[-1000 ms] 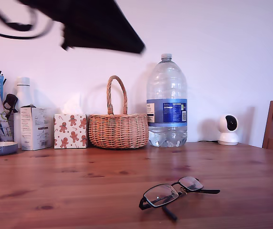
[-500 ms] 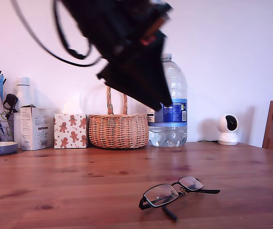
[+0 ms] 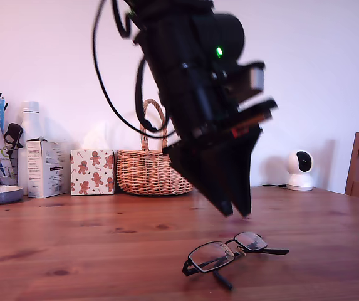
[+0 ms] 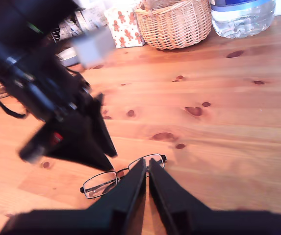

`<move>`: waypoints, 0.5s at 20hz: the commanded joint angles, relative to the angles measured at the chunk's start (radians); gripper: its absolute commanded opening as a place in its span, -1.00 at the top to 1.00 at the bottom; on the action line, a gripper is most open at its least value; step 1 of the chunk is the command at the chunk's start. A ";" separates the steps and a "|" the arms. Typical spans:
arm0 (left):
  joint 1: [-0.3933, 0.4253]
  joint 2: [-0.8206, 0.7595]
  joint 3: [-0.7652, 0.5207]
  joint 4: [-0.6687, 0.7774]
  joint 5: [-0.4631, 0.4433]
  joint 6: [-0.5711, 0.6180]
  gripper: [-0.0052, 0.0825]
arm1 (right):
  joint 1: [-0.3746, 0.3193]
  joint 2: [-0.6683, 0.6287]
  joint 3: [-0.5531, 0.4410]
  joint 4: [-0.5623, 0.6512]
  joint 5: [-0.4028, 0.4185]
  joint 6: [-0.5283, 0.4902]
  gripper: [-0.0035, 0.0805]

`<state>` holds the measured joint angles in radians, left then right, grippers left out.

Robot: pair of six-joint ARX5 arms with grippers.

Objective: Pick up the glasses and open them, then place them back on the table

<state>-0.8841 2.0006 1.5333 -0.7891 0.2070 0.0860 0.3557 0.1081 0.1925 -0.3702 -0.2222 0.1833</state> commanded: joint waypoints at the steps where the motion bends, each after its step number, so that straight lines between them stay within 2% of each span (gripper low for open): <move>1: -0.005 0.026 0.022 0.003 -0.011 0.013 0.33 | 0.005 0.007 -0.015 0.006 0.005 0.000 0.95; 5: -0.006 0.055 0.022 0.003 -0.068 0.021 0.33 | 0.005 0.006 -0.015 0.006 0.005 0.000 0.95; 10: -0.006 0.087 0.023 0.011 -0.079 0.019 0.33 | 0.005 0.006 -0.015 0.006 0.006 0.001 0.95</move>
<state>-0.8841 2.0701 1.5524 -0.7853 0.1287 0.1051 0.3557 0.1081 0.1925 -0.3702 -0.2188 0.1833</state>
